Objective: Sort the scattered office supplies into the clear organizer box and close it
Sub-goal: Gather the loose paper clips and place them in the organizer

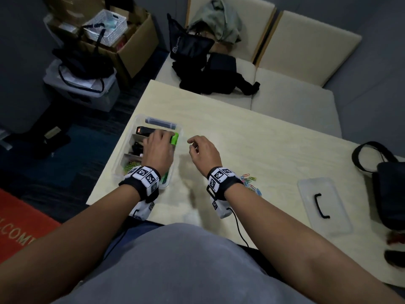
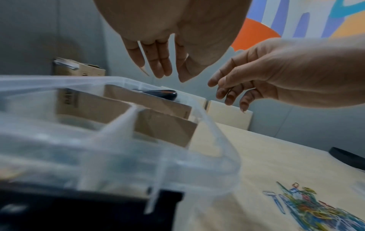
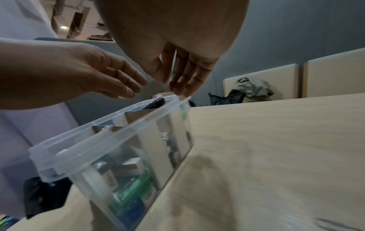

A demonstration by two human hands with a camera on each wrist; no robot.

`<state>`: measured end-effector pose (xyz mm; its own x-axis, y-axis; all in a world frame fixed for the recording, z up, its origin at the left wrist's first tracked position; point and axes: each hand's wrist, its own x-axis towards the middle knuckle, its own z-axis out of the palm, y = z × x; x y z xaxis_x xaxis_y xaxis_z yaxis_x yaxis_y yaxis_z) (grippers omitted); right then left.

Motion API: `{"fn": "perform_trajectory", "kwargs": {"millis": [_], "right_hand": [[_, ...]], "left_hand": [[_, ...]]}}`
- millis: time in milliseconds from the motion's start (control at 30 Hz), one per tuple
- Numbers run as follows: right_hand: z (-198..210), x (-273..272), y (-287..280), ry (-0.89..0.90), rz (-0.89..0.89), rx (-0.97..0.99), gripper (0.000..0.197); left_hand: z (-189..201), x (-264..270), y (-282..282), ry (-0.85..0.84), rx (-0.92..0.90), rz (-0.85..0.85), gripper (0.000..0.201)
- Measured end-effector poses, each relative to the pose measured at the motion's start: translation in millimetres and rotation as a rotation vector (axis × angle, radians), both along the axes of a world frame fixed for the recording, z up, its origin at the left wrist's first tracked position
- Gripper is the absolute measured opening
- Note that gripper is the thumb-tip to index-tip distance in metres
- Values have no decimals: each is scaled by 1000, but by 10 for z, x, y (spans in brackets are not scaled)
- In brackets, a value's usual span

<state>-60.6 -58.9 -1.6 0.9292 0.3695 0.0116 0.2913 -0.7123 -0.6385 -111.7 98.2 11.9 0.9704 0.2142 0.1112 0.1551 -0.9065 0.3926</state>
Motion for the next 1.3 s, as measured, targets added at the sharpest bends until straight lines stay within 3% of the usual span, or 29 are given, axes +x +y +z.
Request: {"fn": "perform_trajectory", "kwargs": {"millis": [233,600,867,1100,1300], "right_hand": [[-128,51,-711,25,-127,-61,21],[-327,-72,-1644,175,-207,-283,26],[-606,-274,-2199,316,-134,-421,38],[-785,-356,-2543,380,-160,-470,46],[-917,-322,-2696,399,-178,-418,26]], "left_hand": [[-81,243,-576,26,2,-211,41],[-329,404,-1330,310,90,-467,47],[-641,348,-1639,555,183,-569,86],[-905,300,-1712,659,239,-566,117],[-1017,279,-1777,684,257,-561,122]]}}
